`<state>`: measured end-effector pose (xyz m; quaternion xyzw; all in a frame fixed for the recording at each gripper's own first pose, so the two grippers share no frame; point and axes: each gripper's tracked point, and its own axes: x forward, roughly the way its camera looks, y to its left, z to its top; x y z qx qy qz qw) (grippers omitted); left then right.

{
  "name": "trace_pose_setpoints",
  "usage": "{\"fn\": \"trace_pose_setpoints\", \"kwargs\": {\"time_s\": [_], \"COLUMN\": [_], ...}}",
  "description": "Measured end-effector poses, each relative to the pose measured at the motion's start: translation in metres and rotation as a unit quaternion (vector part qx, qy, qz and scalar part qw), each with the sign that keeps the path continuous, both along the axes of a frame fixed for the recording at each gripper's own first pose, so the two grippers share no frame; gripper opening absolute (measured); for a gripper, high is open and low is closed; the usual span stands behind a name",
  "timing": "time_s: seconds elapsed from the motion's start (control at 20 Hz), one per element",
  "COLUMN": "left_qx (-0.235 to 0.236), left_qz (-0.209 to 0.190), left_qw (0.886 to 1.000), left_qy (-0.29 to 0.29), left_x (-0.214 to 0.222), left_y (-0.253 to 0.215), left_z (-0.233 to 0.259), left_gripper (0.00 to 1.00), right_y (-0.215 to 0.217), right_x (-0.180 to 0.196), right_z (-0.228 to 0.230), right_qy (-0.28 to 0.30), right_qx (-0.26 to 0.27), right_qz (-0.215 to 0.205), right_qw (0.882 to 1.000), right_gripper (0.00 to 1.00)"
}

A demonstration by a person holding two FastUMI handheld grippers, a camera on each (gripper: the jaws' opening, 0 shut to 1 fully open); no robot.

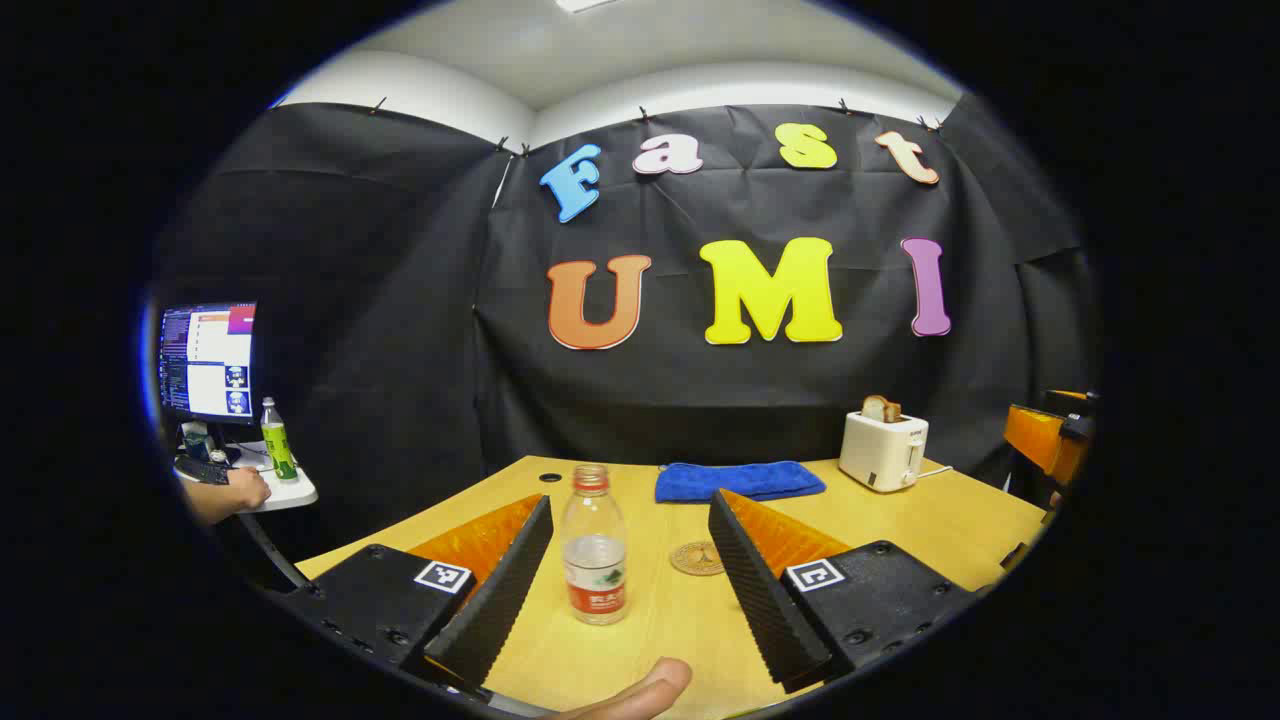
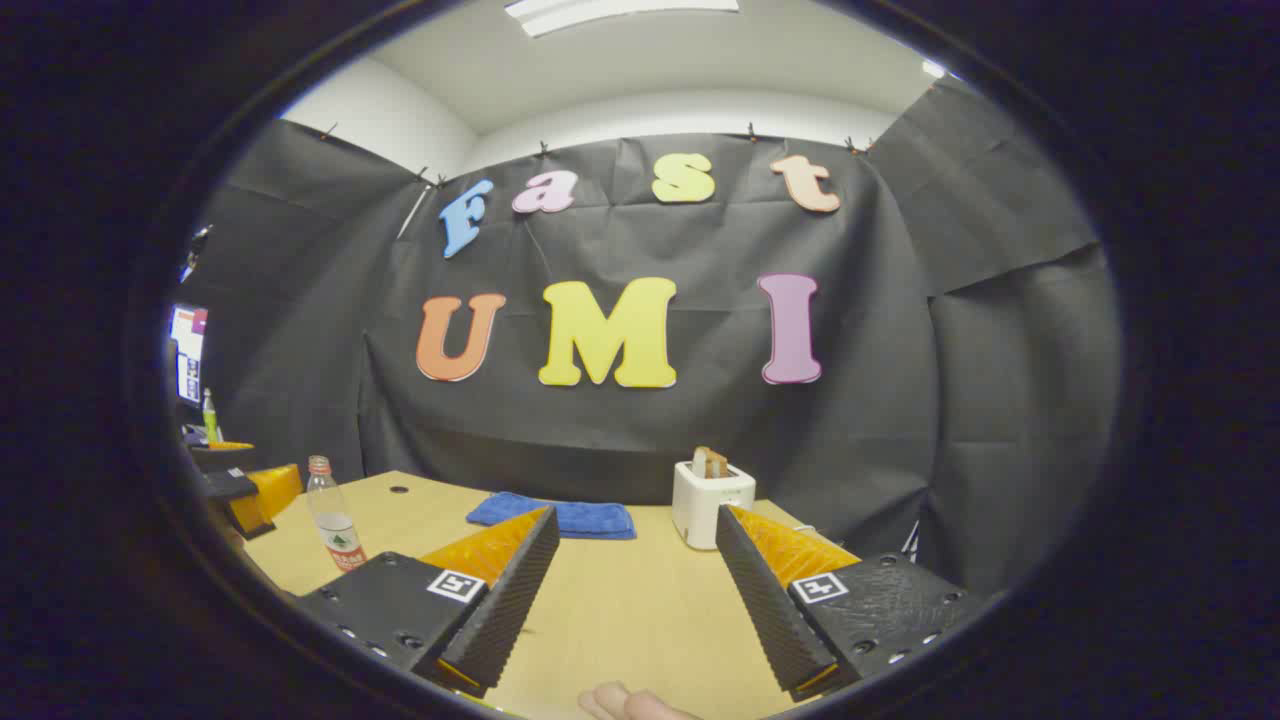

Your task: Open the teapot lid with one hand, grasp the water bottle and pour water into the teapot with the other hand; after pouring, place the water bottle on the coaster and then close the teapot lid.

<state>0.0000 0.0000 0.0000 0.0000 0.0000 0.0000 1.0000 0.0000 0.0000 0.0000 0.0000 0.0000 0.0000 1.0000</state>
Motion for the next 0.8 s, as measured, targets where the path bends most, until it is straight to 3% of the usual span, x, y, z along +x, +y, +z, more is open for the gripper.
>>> {"fn": "trace_pose_setpoints", "kwargs": {"time_s": [0.15, 0.3, 0.8], "left_qx": [-0.005, 0.007, 0.010], "left_qz": [-0.002, -0.009, 0.002], "left_qw": [1.000, 1.000, 0.999], "left_qy": [0.003, 0.007, 0.031], "left_x": [0.000, 0.000, 0.012], "left_y": [0.020, 0.029, 0.040], "left_z": [0.005, 0.007, -0.011], "left_gripper": [0.98, 0.97, 0.98], "right_y": [0.022, 0.021, 0.022], "right_x": [0.001, 0.005, 0.017], "right_z": [-0.014, -0.019, -0.036], "right_qy": [0.015, 0.018, 0.037], "right_qx": [-0.019, -0.039, -0.029], "right_qz": [0.025, 0.017, 0.018], "right_qw": [0.999, 0.999, 0.999], "right_gripper": [0.98, 0.95, 0.97]}}
